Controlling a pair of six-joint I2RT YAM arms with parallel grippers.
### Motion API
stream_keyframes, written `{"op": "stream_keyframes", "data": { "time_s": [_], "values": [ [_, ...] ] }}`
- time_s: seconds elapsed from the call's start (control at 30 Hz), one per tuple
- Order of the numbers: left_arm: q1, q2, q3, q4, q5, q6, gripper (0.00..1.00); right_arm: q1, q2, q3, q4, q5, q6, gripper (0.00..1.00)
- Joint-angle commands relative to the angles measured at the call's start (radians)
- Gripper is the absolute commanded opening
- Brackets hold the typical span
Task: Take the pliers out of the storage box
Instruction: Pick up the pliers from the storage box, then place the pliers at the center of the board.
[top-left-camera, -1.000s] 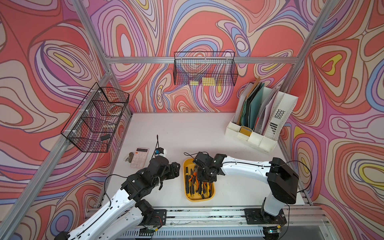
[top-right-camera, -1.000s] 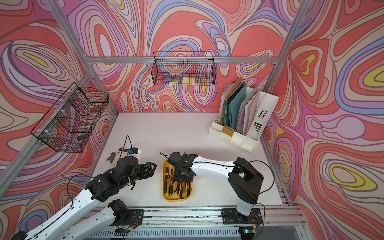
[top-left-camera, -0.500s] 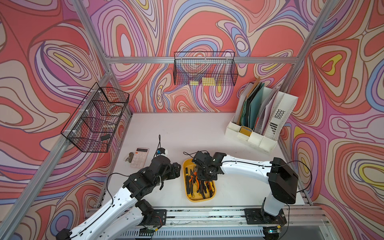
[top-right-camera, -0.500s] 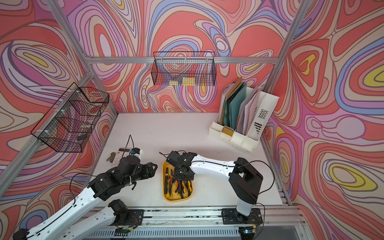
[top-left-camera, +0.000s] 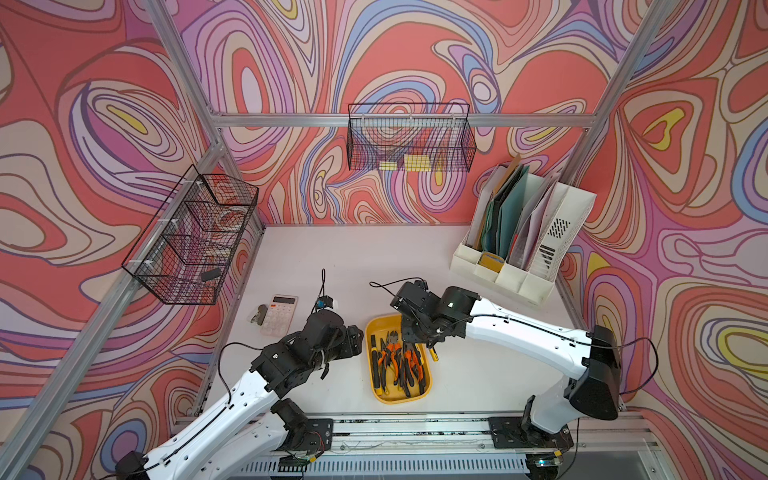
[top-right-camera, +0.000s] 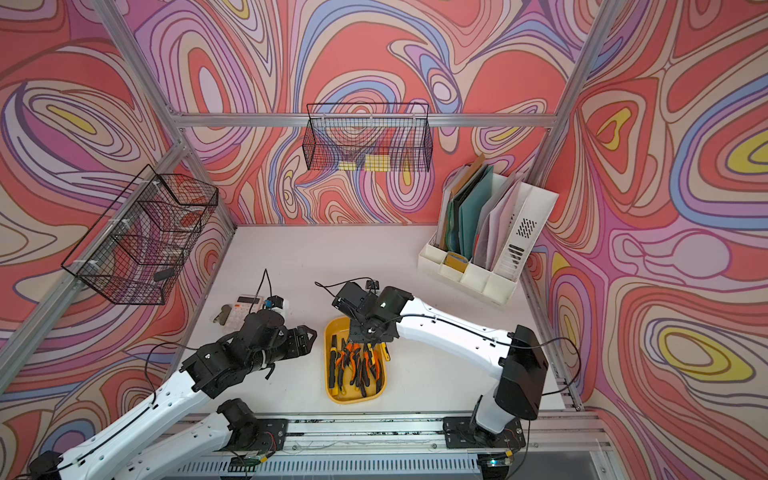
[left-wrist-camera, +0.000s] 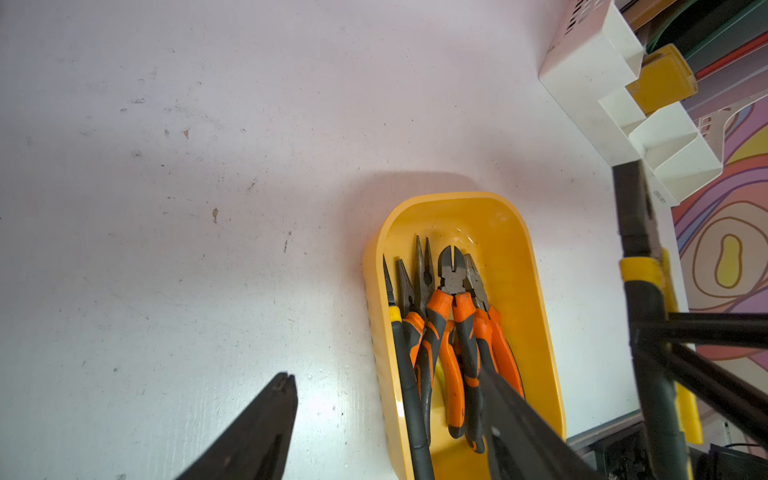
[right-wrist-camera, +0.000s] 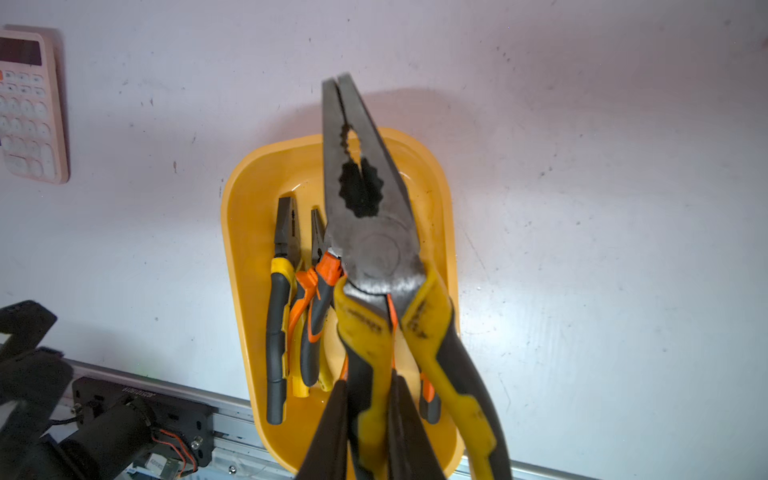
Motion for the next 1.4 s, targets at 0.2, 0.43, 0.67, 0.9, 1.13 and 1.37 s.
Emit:
{"op": "stream_keyframes", "data": {
  "time_s": [0.2, 0.43, 0.67, 0.9, 1.13, 1.37],
  "values": [
    [-0.003, 0.009, 0.021, 0.017, 0.043, 0.001, 0.87, -0.261, -0.126, -0.191, 0.084, -0.039, -0.183, 0.00],
    [-0.003, 0.009, 0.024, 0.011, 0.045, 0.003, 0.88, -0.367, -0.043, -0.262, 0.202, -0.103, -0.304, 0.00],
    [-0.003, 0.016, 0.031, 0.003, 0.054, 0.003, 0.88, -0.419, 0.062, -0.317, 0.332, -0.142, -0.299, 0.00],
    [-0.003, 0.015, 0.044, -0.017, 0.044, 0.024, 0.88, -0.461, 0.142, -0.299, 0.360, -0.162, -0.302, 0.05],
    [-0.003, 0.052, 0.064, -0.041, 0.060, 0.018, 0.88, -0.494, 0.172, -0.271, 0.337, -0.179, -0.315, 0.41],
    [-0.003, 0.086, 0.082, -0.040, 0.075, 0.020, 0.96, -0.494, 0.145, -0.260, 0.291, -0.173, -0.310, 0.63]
  ]
}}
